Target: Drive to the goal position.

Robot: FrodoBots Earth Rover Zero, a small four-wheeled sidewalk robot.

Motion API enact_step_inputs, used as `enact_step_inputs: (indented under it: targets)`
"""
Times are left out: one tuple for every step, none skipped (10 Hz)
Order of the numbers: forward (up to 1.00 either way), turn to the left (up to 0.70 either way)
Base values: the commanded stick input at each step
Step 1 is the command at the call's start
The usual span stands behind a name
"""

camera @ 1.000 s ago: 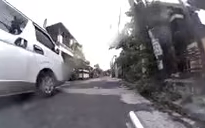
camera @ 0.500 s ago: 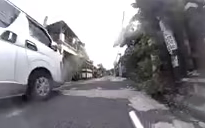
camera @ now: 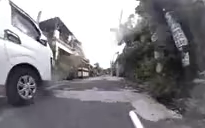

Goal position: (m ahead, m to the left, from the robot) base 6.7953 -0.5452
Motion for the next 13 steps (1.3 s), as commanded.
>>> enact_step_inputs:
  targets:
    - [0.85, -0.18]
    - [0.85, -0.14]
    - [0.85, -0.09]
    - [0.85, -0.05]
    - [0.85, -0.01]
    - [0.85, -0.26]
    - [0.85, -0.33]
    - [0.85, -0.33]
    - [0.85, -0.33]
    - [0.85, -0.33]
    - [0.85, -0.24]
    - [0.85, -0.08]
    - [0.85, 0.0]
